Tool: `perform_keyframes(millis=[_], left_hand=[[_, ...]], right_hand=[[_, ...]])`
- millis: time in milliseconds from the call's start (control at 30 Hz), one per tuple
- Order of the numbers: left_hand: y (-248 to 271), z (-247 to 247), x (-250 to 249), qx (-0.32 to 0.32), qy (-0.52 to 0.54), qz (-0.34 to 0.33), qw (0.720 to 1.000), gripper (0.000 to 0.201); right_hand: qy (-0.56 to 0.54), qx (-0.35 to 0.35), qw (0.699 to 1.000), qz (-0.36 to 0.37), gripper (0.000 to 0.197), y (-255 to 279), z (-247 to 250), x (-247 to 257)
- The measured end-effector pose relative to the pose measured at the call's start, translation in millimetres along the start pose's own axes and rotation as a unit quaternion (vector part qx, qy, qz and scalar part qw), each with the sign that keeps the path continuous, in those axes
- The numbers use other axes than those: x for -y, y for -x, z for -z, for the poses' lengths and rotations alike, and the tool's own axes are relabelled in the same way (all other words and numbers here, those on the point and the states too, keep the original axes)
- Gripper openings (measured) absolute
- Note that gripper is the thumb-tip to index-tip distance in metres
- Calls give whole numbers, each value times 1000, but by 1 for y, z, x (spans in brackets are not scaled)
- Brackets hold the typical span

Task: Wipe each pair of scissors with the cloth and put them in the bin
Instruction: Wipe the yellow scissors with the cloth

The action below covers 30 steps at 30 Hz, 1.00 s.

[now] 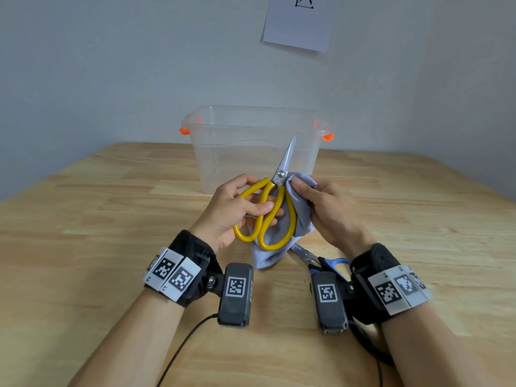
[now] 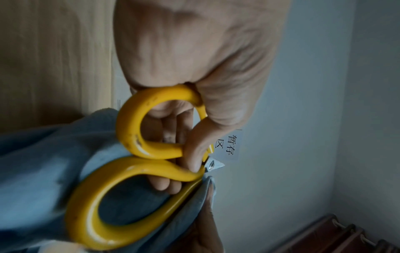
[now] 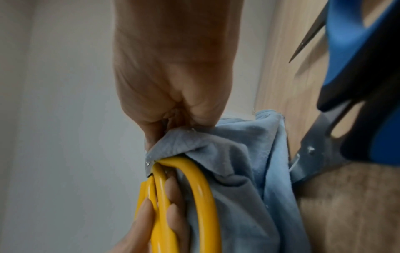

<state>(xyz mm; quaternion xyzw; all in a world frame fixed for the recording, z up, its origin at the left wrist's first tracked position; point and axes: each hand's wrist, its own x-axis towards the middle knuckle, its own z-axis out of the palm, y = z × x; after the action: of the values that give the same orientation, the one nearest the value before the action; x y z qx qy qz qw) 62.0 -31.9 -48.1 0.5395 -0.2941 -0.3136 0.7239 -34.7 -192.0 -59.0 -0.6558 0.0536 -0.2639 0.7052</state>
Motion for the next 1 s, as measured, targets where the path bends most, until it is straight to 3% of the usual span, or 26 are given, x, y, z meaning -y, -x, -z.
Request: perform_keyframes(millis=[233, 367, 733, 1000], left_hand=[[0, -1, 1, 4, -19, 3, 1000, 30], [0, -3, 4, 15, -33, 8, 999, 31], [1, -6, 6, 10, -70, 13, 997, 30], [0, -2, 3, 5, -46, 2, 999, 27]], right_hand=[[79, 15, 995, 56, 31, 1, -3, -4], [148, -29, 985, 83, 14, 1, -7, -3], [271, -108, 947, 137, 32, 0, -14, -4], [116, -18, 989, 85, 11, 4, -8, -1]])
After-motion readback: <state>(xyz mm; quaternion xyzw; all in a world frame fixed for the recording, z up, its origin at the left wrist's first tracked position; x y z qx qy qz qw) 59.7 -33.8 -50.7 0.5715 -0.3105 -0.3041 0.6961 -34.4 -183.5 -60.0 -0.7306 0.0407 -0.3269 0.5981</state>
